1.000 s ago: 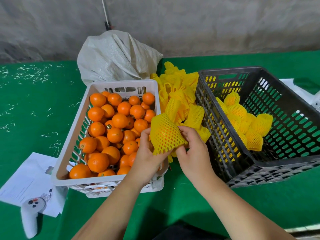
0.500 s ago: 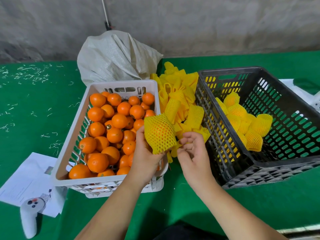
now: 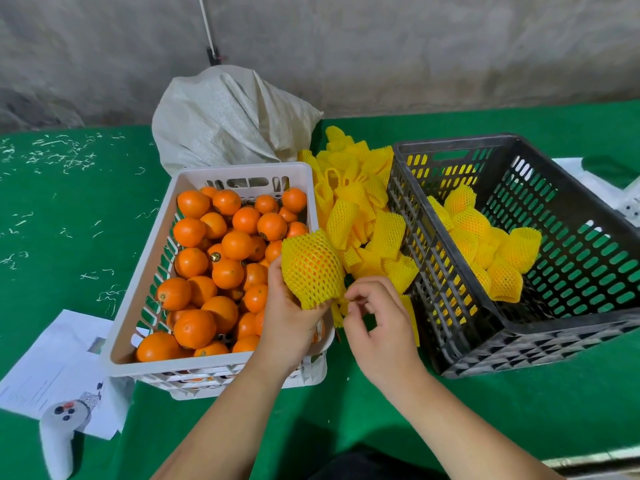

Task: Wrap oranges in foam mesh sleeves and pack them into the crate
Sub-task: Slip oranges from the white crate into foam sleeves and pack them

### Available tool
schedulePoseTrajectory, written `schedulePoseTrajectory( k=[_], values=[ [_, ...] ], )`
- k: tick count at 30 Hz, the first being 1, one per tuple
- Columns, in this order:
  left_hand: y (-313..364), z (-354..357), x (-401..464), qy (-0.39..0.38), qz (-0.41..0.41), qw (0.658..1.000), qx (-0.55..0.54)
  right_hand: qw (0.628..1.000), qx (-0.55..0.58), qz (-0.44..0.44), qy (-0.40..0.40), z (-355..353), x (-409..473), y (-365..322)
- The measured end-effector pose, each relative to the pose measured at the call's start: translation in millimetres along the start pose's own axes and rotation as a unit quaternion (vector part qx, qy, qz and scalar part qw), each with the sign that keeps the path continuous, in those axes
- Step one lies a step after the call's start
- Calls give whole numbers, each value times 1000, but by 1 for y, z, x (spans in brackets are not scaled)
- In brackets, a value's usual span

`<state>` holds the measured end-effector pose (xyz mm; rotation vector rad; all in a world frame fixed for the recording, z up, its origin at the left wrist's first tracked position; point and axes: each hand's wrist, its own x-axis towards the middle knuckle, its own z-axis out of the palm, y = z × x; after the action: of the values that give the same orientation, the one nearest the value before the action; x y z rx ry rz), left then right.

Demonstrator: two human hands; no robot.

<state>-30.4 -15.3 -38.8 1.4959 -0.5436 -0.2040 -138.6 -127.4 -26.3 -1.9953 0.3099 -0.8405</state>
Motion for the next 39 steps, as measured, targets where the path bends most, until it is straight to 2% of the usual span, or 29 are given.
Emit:
schedulePoseTrajectory(
  k=[3,6,8,11,15,17,20,23,25,27,29,32,34,36,39],
  values=[
    [1,3,2,4,-6,1000,15,980,135,145,10,-5,16,-16],
    [5,12,-2,-30,13,999,13,952,165,234,-106,4,23,-25],
    [9,15,-7,-39,16,999,13,944,175,250,-124,13,17,-25],
    [12,13,-8,-53,38,997,43,947,189,245,-90,13,10,-14],
    [7,13,-7,-69,10,995,77,950,164,266,1,2,22,-3],
    [5,13,-6,-75,8,992,100,953,143,261,55,-19,39,6],
    [2,8,-5,-75,-1,995,63,947,118,268,133,-73,72,23],
    [4,6,-2,-75,-51,996,13,918,123,290,242,-116,105,48],
    [4,6,3,-77,-108,991,-11,881,144,353,279,-126,122,64],
    [2,4,7,-64,-143,987,-23,870,120,419,229,-126,130,75],
    [1,3,9,-52,-158,986,-30,888,63,429,153,-122,129,82],
    [0,4,10,-49,-167,984,-25,940,-109,317,68,-115,122,83],
    [1,5,10,-43,-179,982,-29,944,-217,246,13,-110,121,82],
    [2,6,11,-32,-199,979,-39,922,-329,197,-54,-103,122,81],
    [2,6,15,-13,-249,966,-67,858,-483,121,-125,-95,121,78]
  ],
)
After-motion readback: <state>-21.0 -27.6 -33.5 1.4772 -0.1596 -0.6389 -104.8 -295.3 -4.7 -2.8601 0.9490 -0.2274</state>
